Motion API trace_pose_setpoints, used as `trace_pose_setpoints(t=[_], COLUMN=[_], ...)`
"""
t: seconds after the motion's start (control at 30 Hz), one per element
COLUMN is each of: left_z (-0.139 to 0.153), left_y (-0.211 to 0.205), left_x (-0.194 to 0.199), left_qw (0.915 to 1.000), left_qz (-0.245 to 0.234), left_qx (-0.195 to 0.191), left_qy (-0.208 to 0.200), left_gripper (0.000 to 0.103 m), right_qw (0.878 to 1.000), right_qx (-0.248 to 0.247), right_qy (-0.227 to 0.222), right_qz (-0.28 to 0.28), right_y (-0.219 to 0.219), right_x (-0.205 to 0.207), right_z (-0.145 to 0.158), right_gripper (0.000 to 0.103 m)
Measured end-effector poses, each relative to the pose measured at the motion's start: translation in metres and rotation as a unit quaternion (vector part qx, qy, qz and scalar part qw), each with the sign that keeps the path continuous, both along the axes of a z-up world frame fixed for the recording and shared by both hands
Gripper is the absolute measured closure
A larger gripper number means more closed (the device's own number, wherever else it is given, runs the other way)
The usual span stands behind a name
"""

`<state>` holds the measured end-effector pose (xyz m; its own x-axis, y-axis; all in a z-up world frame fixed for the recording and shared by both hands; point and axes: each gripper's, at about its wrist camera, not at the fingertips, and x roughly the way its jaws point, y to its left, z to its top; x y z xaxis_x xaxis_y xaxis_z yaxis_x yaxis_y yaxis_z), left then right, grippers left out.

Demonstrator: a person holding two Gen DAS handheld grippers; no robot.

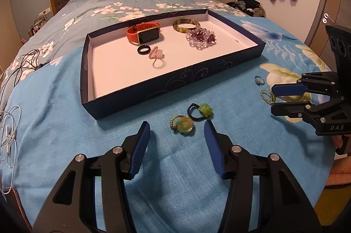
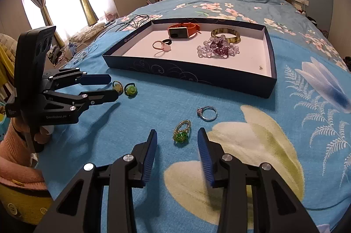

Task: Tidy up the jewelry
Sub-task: 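Grasp the round green jade ring with the left tool while the right tool grasps the green-stone gold ring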

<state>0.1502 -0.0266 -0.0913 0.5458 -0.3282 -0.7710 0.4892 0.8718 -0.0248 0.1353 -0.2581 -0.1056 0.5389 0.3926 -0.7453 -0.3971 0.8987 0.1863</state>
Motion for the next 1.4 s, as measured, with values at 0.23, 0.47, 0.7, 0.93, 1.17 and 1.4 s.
trace_pose_setpoints(t=[0.23,0.47,0.7,0.93,1.17,1.4], left_z=[-0.003,-0.003,-0.004,-0.003,-0.002,0.0], left_y=[-0.006,-0.007,-0.006,-0.007,-0.007,-0.004], left_x=[0.003,0.006,0.005,0.003,-0.001,-0.005], left_qw=[1.0,0.9999,0.9999,0.9999,0.9999,0.9998], left_qz=[-0.005,0.005,0.012,0.012,0.014,0.015], left_qx=[0.005,0.002,0.0,0.0,-0.008,-0.016], left_qy=[0.004,0.009,0.008,0.005,0.002,0.001], left_gripper=[0.057,0.066,0.079,0.084,0.084,0.084], right_qw=[1.0,1.0,1.0,1.0,1.0,1.0], right_qx=[-0.002,0.0,-0.004,-0.005,-0.003,0.003], right_qy=[-0.001,0.002,0.004,0.004,0.0,-0.006], right_qz=[-0.004,-0.01,-0.014,-0.014,-0.015,-0.014], right_y=[-0.001,-0.003,-0.002,-0.001,-0.001,-0.003], right_x=[0.0,0.001,0.003,0.004,0.003,0.002], right_z=[0.0,0.0,0.0,0.0,0.0,0.004], right_gripper=[0.071,0.077,0.085,0.091,0.091,0.092])
